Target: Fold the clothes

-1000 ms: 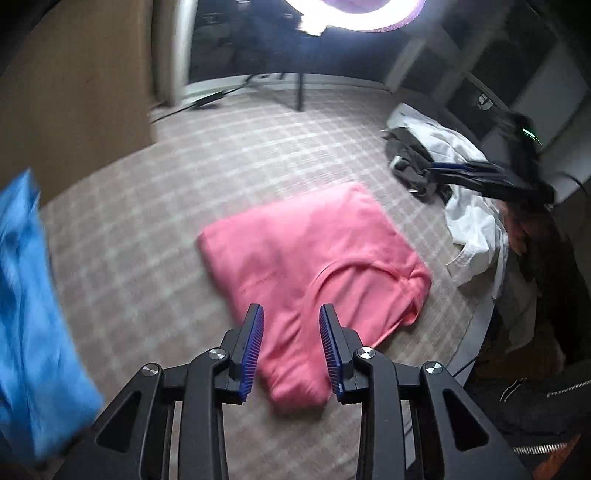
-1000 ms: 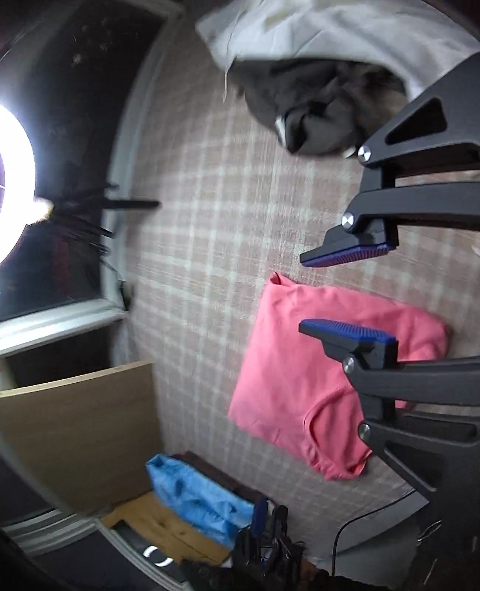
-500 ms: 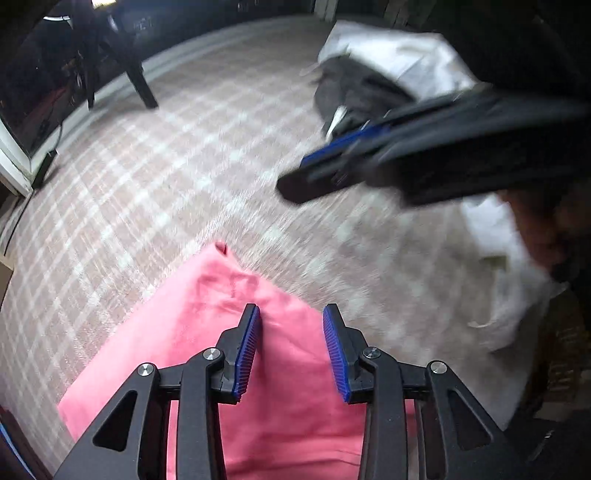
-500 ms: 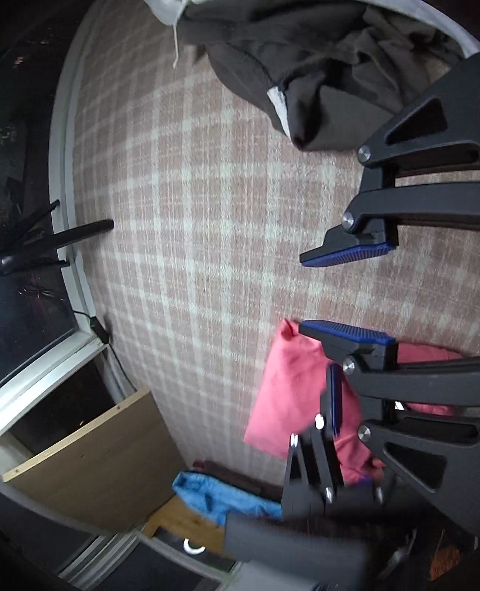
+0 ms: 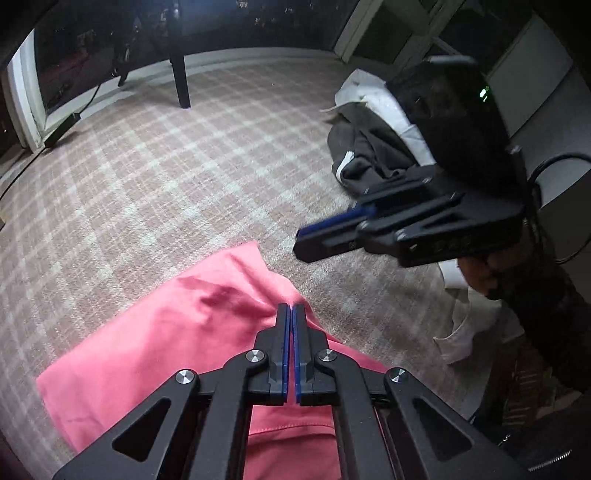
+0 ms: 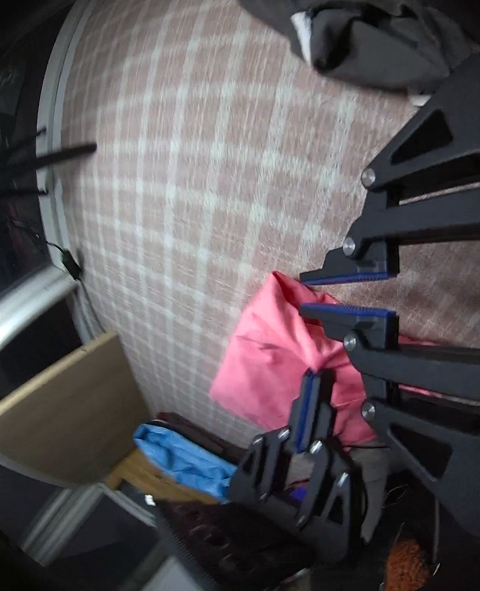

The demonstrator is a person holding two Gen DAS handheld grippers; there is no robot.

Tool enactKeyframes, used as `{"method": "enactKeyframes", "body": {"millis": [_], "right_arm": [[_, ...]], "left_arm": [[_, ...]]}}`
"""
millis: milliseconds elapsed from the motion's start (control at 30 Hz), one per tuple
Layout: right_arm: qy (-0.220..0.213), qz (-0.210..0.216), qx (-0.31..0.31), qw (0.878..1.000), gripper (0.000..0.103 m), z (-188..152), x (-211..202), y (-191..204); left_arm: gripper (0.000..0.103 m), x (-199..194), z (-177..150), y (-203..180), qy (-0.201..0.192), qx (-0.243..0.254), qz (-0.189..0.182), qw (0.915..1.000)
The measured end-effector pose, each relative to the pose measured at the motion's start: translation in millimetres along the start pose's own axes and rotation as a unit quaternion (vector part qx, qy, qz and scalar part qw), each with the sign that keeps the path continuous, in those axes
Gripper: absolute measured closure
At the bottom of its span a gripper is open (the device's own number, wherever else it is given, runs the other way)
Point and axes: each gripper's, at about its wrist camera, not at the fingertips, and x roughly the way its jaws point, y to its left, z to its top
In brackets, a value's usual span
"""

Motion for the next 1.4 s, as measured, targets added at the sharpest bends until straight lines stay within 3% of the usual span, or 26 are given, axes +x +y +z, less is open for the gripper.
{"method": "enactKeyframes", "body": {"millis": [233,300,433,533,600,667,867,900,967,1033,1167,1267,1333,1400], "right_arm": [[0.033,0.042,-0.023,0.998,0.093,3,27,8],[0.025,0.053,-0.013,0.998,0.093,4,32,5],[-0.015,0.008,0.041,0.999,0.093,9,19,-14],[-0.042,0.020,0.086,0.995,0.092,6,0,-31],[-0.044,0.007,0.087,0.995,0.092,4,-7,-31],[-0.043,-0.003,0.085,0.995,0.092,3,-12,-29],[-0.014,0.034,0.048,0.998,0.091,7,7,-3],[-0.010,0.011,0.041,0.999,0.092,11,14,-2],[-0.006,-0.075,0.036,0.997,0.103,19,25,-5],[-0.027,-0.067,0.054,0.996,0.097,23,9,-6],[-0.070,-0.010,0.044,0.997,0.095,11,-31,25],[-0.050,-0.008,0.025,0.998,0.095,-11,-32,56],[-0.022,-0.025,0.021,0.999,0.095,-25,-17,67],[0.022,-0.080,0.011,0.996,0.095,-37,4,75]], "left_arm": [[0.102,-3,3,1,-0.007,-0.001,-0.013,0.9999],[0.102,-2,4,-1,-0.009,0.004,-0.017,0.9998],[0.102,1,2,-1,-0.002,0.011,-0.019,0.9998],[0.102,15,4,3,0.018,0.005,-0.011,0.9998],[0.100,17,4,5,0.026,0.004,-0.010,0.9996],[0.090,13,5,3,0.015,0.000,-0.023,0.9996],[0.087,0,-3,-3,0.006,0.016,-0.016,0.9997],[0.087,-3,-6,-2,0.006,0.015,-0.014,0.9998],[0.087,-9,-10,1,0.007,0.013,-0.009,0.9999],[0.087,-15,-15,3,0.007,0.010,-0.005,0.9999],[0.086,-53,-38,34,-0.010,-0.033,0.023,0.9991],[0.086,-72,-65,71,-0.016,-0.091,0.054,0.9942],[0.086,-82,-89,94,-0.015,-0.139,0.075,0.9873],[0.086,-88,-110,109,-0.011,-0.177,0.091,0.9799]]}}
